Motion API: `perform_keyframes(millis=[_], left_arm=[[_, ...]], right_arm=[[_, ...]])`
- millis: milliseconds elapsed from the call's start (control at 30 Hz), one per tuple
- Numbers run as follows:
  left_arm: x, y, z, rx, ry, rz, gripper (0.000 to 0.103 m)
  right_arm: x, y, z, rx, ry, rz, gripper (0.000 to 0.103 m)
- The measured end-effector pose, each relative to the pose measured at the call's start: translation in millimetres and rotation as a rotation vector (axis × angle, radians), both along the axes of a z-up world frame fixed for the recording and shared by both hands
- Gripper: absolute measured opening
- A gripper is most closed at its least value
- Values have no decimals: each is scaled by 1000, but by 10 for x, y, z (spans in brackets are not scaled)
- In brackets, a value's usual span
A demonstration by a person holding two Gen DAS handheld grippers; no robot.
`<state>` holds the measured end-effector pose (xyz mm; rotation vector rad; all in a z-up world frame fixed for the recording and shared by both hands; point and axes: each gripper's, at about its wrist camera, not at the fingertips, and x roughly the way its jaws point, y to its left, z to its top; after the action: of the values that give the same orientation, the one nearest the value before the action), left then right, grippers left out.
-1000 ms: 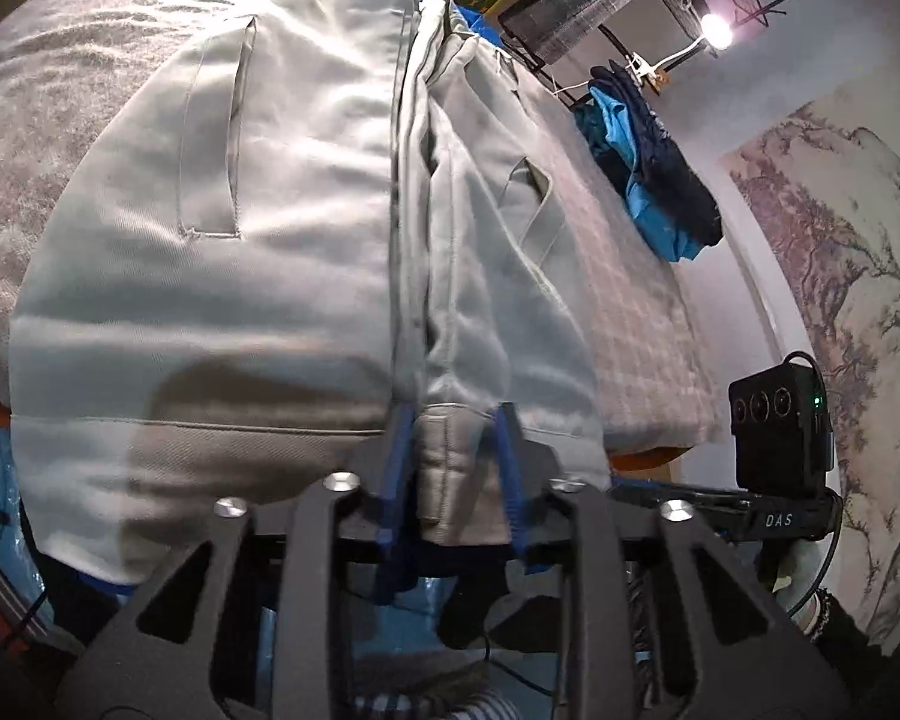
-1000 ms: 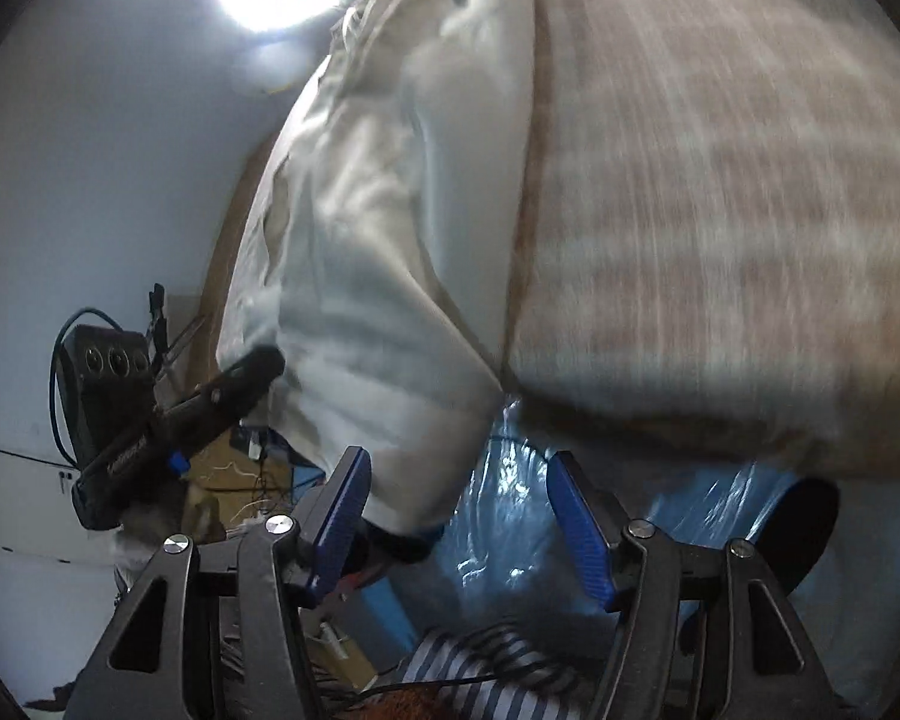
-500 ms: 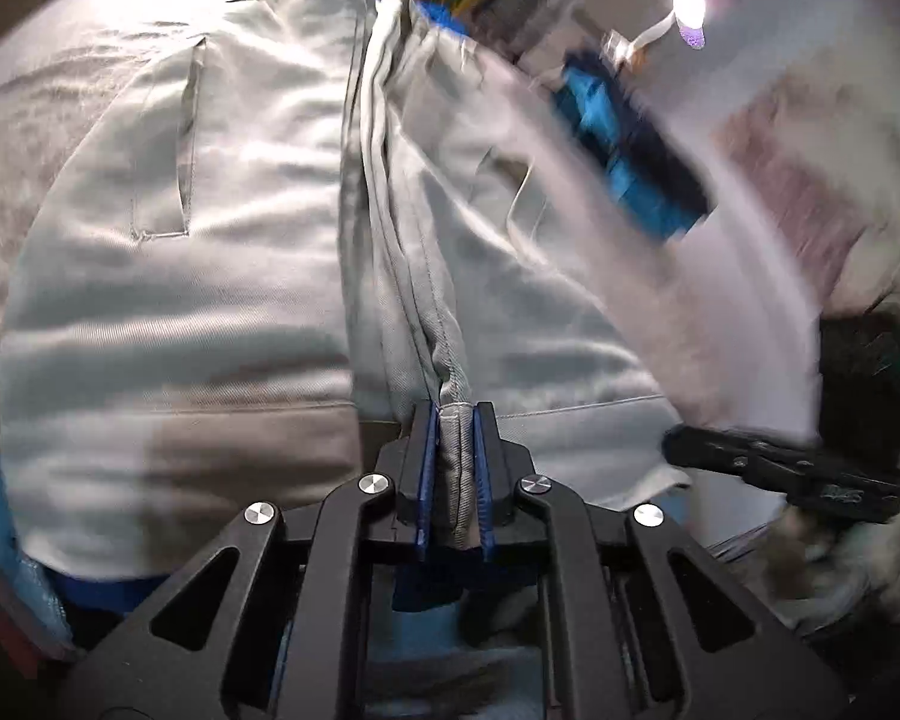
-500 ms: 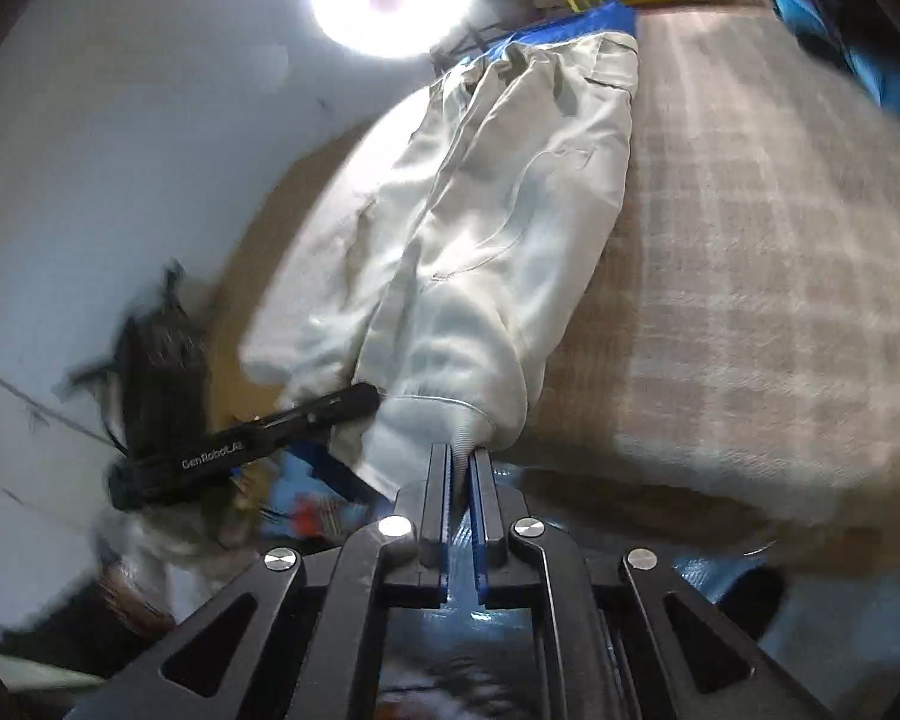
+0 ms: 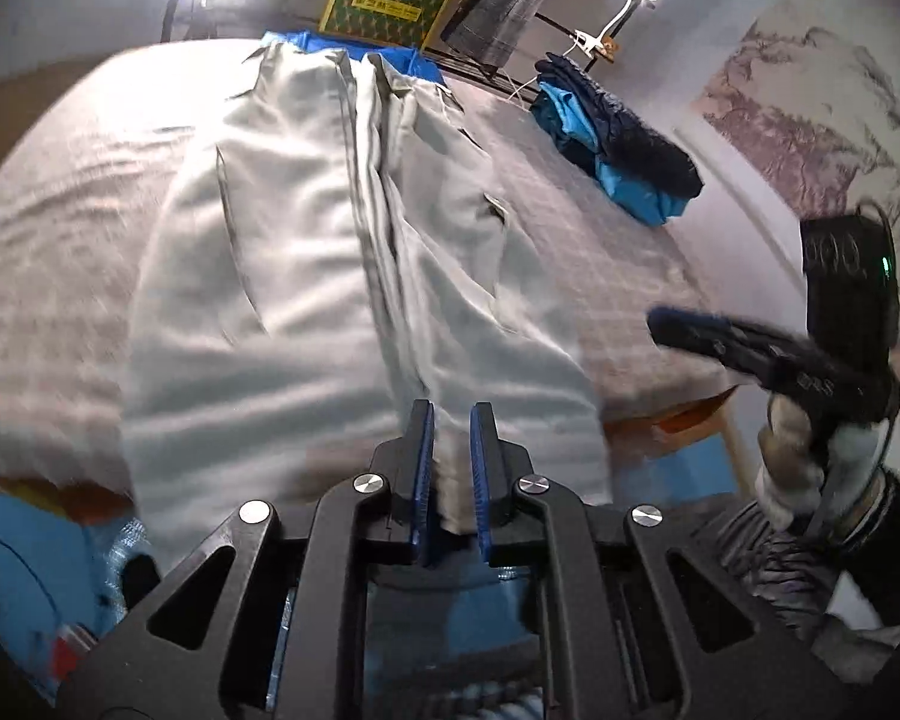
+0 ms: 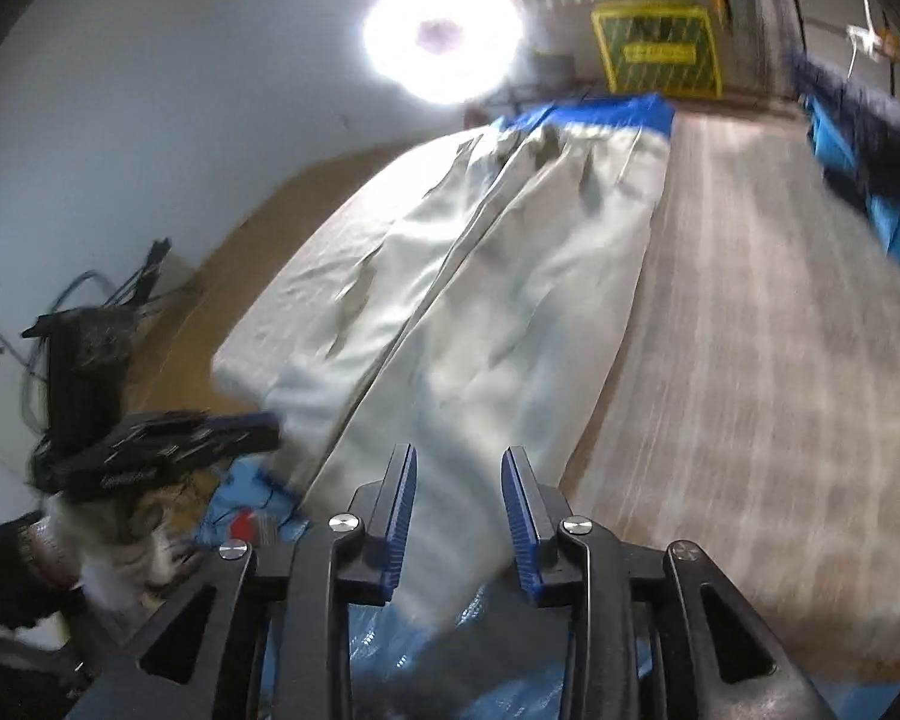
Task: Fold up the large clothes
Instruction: 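Open both grippers and lift them off the folded jacket strip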
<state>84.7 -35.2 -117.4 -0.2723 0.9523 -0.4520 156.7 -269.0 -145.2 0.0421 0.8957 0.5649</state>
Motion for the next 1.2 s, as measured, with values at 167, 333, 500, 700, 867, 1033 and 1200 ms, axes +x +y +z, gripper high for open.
perform_keyframes(millis=[167, 333, 500, 700, 867, 1033, 1200], left_arm=[[123, -149, -151, 69, 10, -23, 9], [144, -391, -374, 186, -8, -67, 9], [167, -439, -455, 226, -2, -72, 13], [-60, -396, -127, 301, -106, -42, 28], [-133, -313, 68, 316, -164, -13, 34], [-164, -266, 160, 328, -188, -16, 55], [-171, -210, 224, 376, -223, -33, 61]], right_arm=[[443, 337, -321, -62, 40, -17, 33], [529, 649, -583, -136, 55, 61, 36], [549, 824, -651, -237, 22, 96, 36], [382, 522, -390, -98, 22, 32, 46], [133, 188, -210, -34, -38, -32, 63], [-36, -127, -183, 28, -52, -136, 85], [-141, -218, -199, -17, -67, -170, 86]])
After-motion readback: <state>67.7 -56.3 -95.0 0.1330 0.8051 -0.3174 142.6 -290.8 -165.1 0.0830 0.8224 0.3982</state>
